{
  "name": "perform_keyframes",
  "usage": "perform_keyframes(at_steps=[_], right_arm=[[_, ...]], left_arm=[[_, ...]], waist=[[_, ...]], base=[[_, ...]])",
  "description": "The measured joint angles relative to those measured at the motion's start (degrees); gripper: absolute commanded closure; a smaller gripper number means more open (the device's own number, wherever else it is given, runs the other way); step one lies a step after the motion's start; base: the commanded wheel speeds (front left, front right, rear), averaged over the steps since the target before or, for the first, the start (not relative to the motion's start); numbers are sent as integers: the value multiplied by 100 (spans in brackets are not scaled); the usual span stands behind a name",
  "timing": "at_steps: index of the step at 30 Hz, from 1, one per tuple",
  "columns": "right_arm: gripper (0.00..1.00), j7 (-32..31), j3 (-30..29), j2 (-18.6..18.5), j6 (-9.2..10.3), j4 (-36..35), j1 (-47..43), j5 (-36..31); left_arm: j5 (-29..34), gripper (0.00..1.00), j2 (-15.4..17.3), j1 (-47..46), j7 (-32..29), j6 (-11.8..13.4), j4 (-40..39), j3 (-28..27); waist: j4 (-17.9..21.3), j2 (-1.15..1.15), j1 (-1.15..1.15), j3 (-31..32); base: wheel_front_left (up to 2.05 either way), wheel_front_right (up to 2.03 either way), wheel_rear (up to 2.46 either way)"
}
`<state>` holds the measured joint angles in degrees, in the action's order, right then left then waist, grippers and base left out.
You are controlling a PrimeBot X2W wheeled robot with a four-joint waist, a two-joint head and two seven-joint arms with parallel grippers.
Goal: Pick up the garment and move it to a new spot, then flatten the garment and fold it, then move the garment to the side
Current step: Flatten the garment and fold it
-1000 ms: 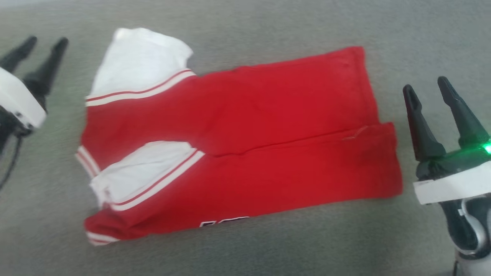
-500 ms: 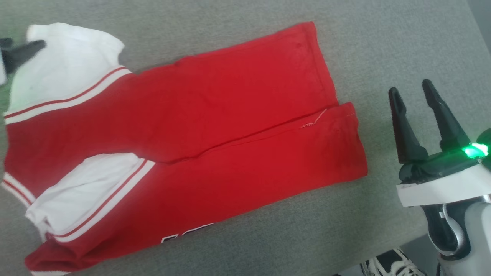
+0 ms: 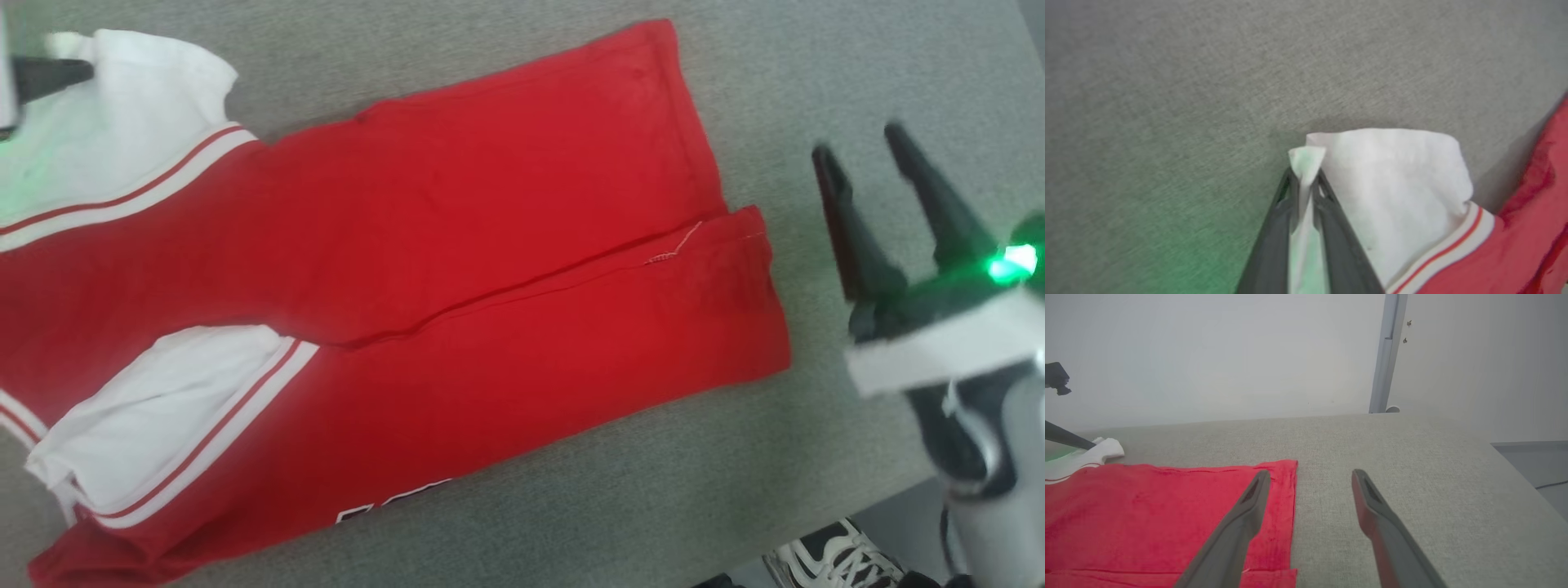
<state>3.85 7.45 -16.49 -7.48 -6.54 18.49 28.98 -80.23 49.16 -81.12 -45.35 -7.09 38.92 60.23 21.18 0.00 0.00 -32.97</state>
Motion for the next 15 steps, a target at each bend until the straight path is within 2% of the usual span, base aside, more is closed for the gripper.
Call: perform_keyframes(at_steps=[2,7,15], right_arm=[[0,-258,58,-99,0,31,324,97],[0,-1350,504,-620,0,531,1397,433],[0,-3278,1339,-1101,-1,2119,3028,1336]], left_arm=[[-18,100,-87,14,83,-8,-66,21],[91,100,-264,13,288,-24,-163,57],[118,100,-513,-12,573,-25,-437,113]], waist=[[-61,0,0,-2],[-251,0,0,-16],[-649,0,0,-117]], base=[[0,0,0],[0,0,0],[0,0,0]])
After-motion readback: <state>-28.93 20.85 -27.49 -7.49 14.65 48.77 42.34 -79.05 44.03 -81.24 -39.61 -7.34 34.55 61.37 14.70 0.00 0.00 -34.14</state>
